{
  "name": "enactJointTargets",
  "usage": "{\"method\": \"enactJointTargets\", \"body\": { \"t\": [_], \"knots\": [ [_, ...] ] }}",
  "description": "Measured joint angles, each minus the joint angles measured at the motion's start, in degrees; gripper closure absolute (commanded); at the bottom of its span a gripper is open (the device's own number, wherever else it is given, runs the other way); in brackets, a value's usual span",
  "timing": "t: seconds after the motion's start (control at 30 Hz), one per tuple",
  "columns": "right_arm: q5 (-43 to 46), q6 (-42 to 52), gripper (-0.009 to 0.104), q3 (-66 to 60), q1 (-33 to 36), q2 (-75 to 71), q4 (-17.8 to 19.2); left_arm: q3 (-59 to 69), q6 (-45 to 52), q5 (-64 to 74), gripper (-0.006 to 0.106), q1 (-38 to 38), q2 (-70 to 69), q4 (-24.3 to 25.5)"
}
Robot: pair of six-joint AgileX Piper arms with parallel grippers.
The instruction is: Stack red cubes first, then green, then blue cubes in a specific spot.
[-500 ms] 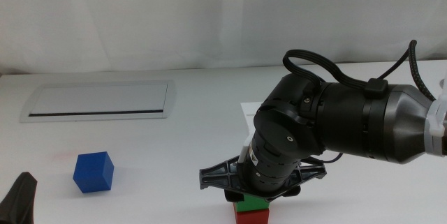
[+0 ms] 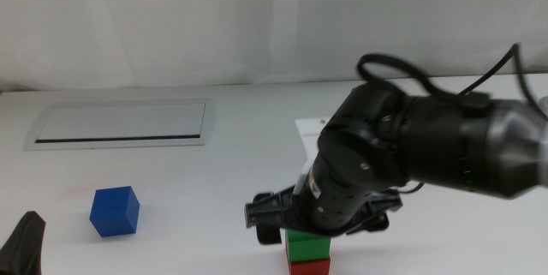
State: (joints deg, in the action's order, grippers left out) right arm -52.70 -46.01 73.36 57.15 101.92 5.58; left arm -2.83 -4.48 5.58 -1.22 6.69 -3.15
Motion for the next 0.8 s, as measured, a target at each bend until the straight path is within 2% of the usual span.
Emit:
{"method": "enactJointTargets", "body": {
  "t": [0.2, 0.3, 0.33, 0.47, 0.63, 0.67, 0.73, 0.77, 0.8],
  "knots": [
    [0.0, 0.2, 0.004, 0.0, 0.0, -6.3, 5.1, 0.0, 0.0, 0.0, 0.016, 0.0, 0.0, 0.0],
    [0.1, 0.7, 0.004, 0.0, 0.0, -10.5, 9.0, 0.0, 0.0, 0.0, 0.016, 0.0, 0.0, 0.0],
    [1.1, 1.6, 0.004, 0.0, -0.6, -13.8, 11.4, 0.0, 0.0, 0.0, 0.016, 0.0, 0.0, 0.0],
    [2.8, 4.4, 0.004, 0.0, -6.0, -19.7, 12.8, 0.0, 0.0, 0.0, 0.016, 0.0, 0.0, 0.0],
    [2.6, 14.9, 0.005, 0.0, -18.4, -25.9, 12.3, 0.0, 0.0, 0.0, 0.016, 0.0, 0.0, 0.0],
    [2.0, 19.9, 0.006, 0.0, -24.1, -27.8, 10.6, 0.0, 0.0, 0.0, 0.016, 0.0, 0.0, 0.0],
    [0.9, 25.1, 0.008, 0.0, -30.2, -29.3, 8.2, 0.0, 0.0, 0.0, 0.016, 0.0, 0.0, 0.0],
    [-1.1, 30.5, 0.012, 0.0, -37.0, -30.8, 5.0, 0.0, 0.0, 0.0, 0.016, 0.0, 0.0, 0.0],
    [-1.8, 33.1, 0.014, 0.0, -40.2, -31.3, 3.8, 0.0, 0.0, 0.0, 0.016, 0.0, 0.0, 0.0]
  ]
}}
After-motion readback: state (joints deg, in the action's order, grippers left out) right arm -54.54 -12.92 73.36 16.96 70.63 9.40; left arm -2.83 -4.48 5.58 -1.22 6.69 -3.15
